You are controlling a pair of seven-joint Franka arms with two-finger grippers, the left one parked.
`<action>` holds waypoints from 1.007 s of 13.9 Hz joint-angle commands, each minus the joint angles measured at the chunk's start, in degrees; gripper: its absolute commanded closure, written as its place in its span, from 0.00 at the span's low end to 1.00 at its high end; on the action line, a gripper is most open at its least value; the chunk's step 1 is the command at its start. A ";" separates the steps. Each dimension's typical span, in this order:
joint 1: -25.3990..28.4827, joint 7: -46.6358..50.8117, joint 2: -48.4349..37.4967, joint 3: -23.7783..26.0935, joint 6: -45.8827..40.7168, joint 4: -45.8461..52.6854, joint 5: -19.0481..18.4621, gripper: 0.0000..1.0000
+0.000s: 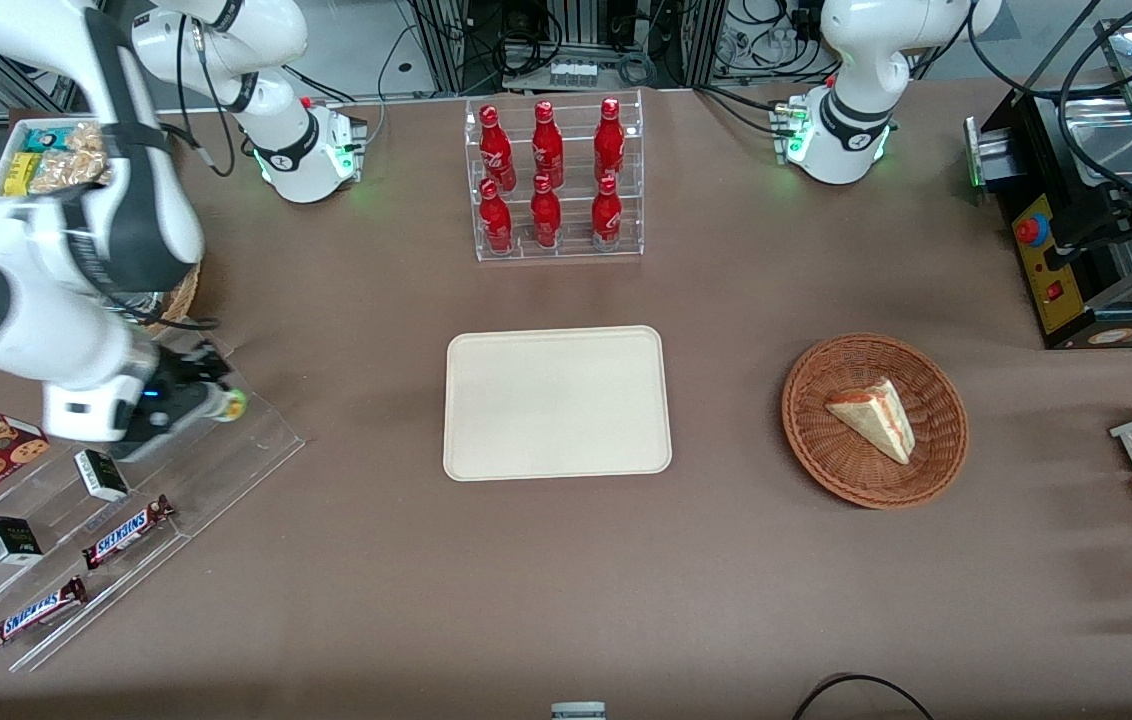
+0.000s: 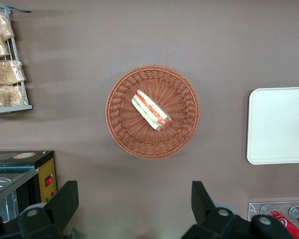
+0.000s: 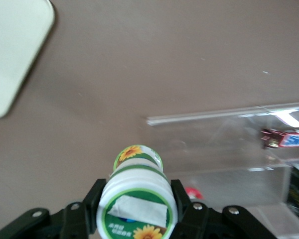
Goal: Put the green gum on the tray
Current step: 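Carry the held gum jar over the cream tray and lower it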
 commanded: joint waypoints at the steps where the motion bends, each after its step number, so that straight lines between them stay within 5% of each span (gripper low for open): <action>1: 3.85 7.80 6.81 -0.58 0.60 5.28 3.01 1.00; 14: 23.28 47.01 23.78 -0.58 9.31 17.05 6.88 1.00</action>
